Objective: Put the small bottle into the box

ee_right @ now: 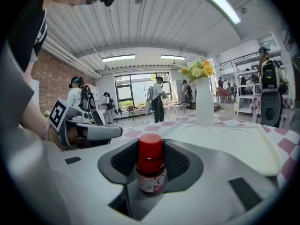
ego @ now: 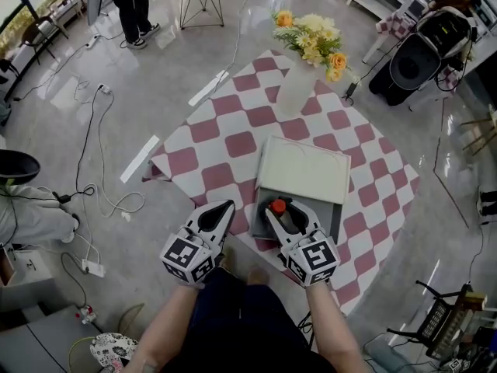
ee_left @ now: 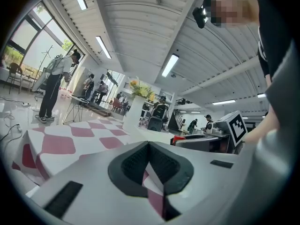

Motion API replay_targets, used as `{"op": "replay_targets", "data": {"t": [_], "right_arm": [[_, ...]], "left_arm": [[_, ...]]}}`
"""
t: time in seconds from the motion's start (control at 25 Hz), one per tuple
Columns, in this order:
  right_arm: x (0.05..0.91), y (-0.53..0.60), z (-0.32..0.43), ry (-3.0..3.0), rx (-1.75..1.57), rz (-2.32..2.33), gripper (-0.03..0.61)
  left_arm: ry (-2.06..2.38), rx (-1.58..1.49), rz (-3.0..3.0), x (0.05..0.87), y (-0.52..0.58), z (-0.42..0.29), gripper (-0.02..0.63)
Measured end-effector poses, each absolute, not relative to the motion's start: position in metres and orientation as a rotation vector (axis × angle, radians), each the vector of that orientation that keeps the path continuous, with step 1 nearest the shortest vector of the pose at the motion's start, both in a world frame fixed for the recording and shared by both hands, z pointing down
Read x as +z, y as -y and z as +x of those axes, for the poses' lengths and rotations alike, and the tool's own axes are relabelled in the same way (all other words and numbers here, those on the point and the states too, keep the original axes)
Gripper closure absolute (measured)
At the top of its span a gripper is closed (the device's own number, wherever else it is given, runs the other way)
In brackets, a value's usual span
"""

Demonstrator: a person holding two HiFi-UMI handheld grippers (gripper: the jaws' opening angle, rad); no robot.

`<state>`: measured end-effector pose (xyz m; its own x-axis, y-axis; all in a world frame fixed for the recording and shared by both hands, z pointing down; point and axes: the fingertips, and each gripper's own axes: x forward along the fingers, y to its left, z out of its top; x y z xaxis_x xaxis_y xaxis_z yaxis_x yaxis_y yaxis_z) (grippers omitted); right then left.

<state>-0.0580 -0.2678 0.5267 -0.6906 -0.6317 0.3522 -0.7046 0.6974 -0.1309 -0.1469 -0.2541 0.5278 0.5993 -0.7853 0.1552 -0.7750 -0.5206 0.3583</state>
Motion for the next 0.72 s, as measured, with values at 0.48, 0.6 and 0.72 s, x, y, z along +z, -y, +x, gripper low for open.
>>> {"op": "replay_targets", "data": {"t": [0.48, 0.6, 0.72], "right_arm": [[0.535, 0.274, -0.065, 2.606, 0.306, 1.03, 0.42], [0.536, 0.274, -0.066, 2.599, 0.295, 1.02, 0.42], [0.537, 0.272, -0.069, 2.588, 0.273, 1.002, 0.42]], "left_arm": [[1.253, -0.049, 2.41, 0.538, 0.252, -0.149, 0.612], [1.254, -0.052, 2.405, 0.54, 0.252, -0.15, 0.612], [1.258, -0.052, 2.401, 0.539, 0.252, -0.151, 0.612]]}}
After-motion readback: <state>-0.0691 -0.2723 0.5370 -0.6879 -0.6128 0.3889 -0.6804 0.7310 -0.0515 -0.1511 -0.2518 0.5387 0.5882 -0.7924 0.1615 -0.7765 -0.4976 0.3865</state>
